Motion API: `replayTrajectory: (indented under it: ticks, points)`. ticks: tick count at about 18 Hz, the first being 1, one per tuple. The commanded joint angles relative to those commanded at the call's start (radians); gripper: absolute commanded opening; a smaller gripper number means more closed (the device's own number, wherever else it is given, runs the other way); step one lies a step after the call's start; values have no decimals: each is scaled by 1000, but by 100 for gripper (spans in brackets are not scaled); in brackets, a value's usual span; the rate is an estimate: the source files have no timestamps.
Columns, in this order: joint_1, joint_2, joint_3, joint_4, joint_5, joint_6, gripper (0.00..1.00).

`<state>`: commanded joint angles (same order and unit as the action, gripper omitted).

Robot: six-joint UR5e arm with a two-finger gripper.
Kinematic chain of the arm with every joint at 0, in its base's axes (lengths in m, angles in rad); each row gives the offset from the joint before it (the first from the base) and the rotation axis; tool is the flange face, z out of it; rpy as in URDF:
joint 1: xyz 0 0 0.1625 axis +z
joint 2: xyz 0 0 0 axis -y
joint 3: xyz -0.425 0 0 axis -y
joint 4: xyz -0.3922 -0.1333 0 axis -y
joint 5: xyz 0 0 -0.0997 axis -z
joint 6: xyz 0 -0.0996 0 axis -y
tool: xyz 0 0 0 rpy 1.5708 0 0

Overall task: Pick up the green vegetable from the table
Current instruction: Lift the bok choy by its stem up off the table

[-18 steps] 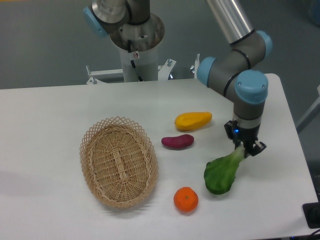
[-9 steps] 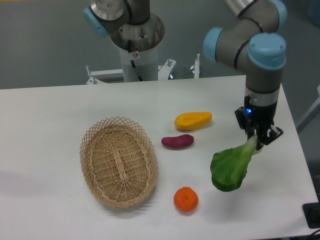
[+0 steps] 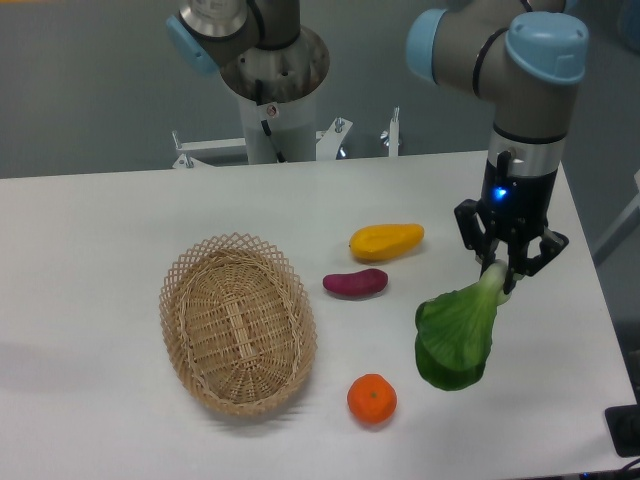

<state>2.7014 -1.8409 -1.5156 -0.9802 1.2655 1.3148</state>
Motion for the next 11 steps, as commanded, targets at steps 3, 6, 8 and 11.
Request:
replayTrajectory:
  ticks: [3,6,8,11]
  points:
    - [-9,5,0,-2,-3,-34,26]
    - [-35,11,-2,0,-5,-66,26]
    - [-49,11,-3,3,-5,-78,26]
    - [-51,11,-2,5,-5,-97,26]
